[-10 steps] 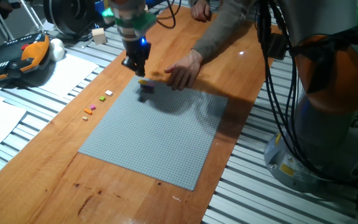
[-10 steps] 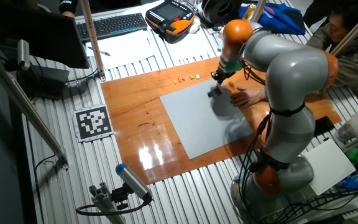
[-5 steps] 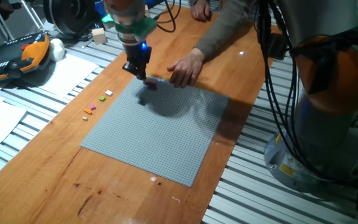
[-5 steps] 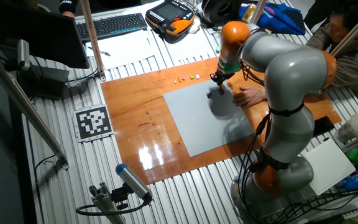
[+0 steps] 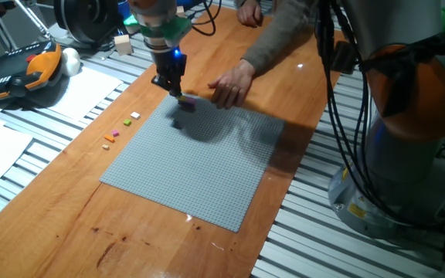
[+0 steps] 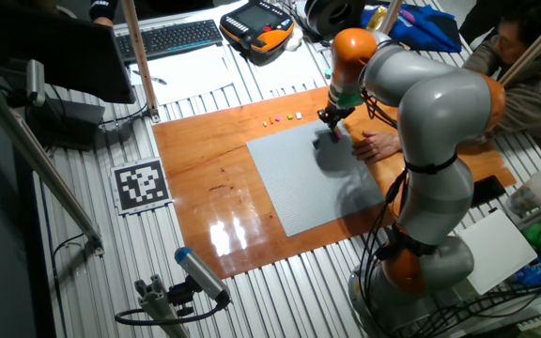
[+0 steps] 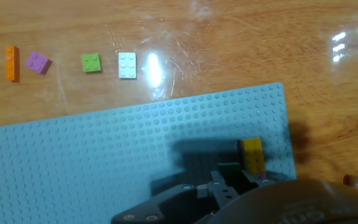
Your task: Stack small Lego blocks one on top of the other
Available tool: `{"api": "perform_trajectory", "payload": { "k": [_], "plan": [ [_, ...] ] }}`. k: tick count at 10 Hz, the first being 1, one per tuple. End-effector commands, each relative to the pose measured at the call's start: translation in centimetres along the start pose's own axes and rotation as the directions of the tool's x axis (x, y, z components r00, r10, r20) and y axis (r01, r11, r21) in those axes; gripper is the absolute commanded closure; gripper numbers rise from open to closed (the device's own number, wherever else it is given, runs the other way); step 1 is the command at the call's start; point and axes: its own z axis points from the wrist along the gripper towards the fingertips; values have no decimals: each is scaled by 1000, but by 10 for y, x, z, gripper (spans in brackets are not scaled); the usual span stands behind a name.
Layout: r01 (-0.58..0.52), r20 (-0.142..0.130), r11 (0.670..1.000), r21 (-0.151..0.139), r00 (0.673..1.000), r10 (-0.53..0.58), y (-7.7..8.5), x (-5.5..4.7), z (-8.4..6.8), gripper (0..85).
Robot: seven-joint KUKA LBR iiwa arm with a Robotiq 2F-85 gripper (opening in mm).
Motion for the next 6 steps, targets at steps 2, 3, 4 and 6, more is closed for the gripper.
{"api": "perform_trajectory", "payload": {
  "k": [2,3,4,6],
  "plan": [
    [29,-6,1000,-8,1000,-29,0,0,0,850],
    [40,-5,999,-22,999,-40,-11,11,0,850],
    [53,5,998,-13,999,-53,-20,20,2,850],
    [64,14,998,-24,998,-64,-30,26,6,850]
  ]
}}
